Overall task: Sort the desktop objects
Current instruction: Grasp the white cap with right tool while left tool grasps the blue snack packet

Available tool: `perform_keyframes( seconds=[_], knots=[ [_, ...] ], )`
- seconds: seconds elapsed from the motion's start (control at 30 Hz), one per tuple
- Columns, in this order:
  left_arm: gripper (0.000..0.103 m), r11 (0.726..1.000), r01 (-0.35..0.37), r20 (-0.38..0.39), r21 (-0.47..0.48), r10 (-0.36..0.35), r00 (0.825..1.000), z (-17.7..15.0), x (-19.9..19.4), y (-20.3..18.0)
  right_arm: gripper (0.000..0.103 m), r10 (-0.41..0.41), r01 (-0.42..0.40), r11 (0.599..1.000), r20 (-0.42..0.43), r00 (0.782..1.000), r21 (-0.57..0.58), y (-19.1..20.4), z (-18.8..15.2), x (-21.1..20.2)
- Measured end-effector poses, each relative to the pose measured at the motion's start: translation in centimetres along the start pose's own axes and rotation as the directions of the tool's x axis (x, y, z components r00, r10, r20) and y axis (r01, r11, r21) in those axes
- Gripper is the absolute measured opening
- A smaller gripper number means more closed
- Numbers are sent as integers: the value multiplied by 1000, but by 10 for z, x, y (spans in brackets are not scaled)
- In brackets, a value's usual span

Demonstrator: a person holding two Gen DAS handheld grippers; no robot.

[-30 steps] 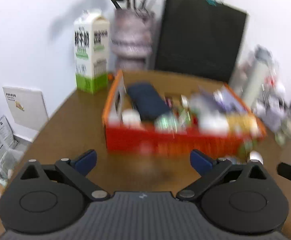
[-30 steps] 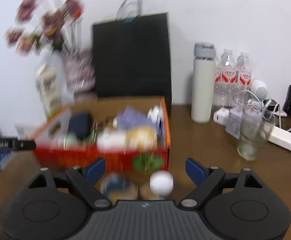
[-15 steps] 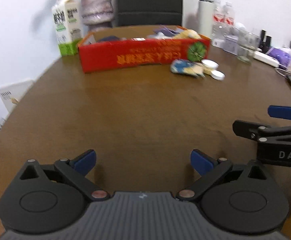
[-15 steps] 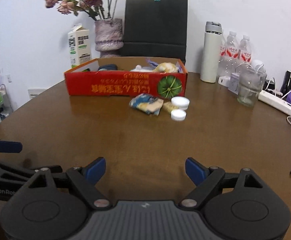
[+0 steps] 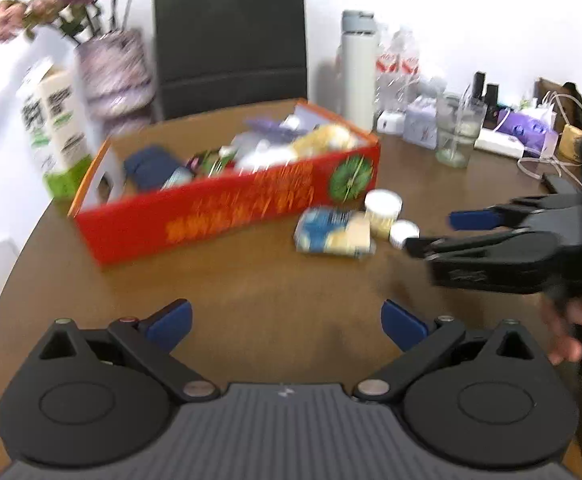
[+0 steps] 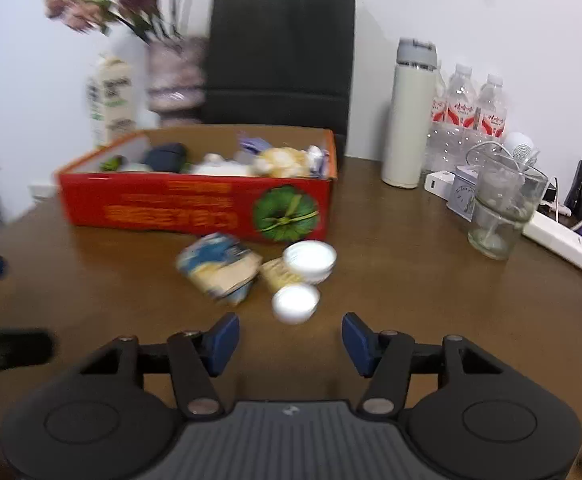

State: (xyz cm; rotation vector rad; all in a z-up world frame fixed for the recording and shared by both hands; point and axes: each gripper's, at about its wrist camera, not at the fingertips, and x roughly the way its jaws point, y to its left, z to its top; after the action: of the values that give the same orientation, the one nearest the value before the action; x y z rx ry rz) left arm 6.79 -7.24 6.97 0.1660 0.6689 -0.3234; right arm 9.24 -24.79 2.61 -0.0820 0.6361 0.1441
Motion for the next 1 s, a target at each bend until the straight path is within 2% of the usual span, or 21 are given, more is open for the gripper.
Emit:
perform_keyframes(
  seconds=[0.03, 0.07, 0.13, 0.23, 0.37, 0.47, 0.53, 0.57, 0.67, 0.8, 1.0],
  knots=[
    [103, 1000, 6, -3, 2, -6, 1000, 5, 8, -1, 56, -10, 10, 1000, -12, 1000, -11, -2, 6, 13],
    [103, 1000, 6, -8, -1, -6, 1000, 9, 16, -1, 50, -9, 8, 1000, -22, 1000, -11, -4, 10, 22],
    [103, 1000, 7, 0, 6, -7, 1000, 16, 32, -4, 29, 19, -19, 1000, -33, 999, 3, -6, 12, 35],
    [103, 999, 24, 43, 44, -26, 999, 21, 56, -12, 27, 28, -28, 999, -8, 1000, 38, -11, 0, 37],
    [103, 994, 18, 19, 106, -20, 1000, 31, 97, -29, 27, -27, 25, 994, 20, 999, 106, -25, -4, 26],
    [102, 995, 12, -24, 97, -10, 1000, 39, 127, -34, 27, -69, 62, 986, 41, 997, 155, -33, -4, 24],
    [88, 997, 29, -34, 68, -27, 999, 39, 133, -32, 27, -101, 89, 981, 62, 993, 175, -35, -3, 23],
    [57, 998, 38, -32, 39, -37, 999, 39, 129, -30, 27, -110, 95, 978, 71, 991, 185, -36, -2, 22],
    [23, 999, 43, -27, 5, -43, 999, 29, 112, -26, 27, -131, 111, 970, 81, 988, 214, -39, -2, 19],
    [17, 999, -10, -22, -45, 9, 1000, 8, 83, -15, 27, -110, 91, 978, 93, 990, 190, -31, -1, 16],
    [17, 982, -82, 58, -168, 93, 994, -23, 9, 2, 27, -74, 61, 994, 144, 987, 95, -7, -2, 7]
  ],
)
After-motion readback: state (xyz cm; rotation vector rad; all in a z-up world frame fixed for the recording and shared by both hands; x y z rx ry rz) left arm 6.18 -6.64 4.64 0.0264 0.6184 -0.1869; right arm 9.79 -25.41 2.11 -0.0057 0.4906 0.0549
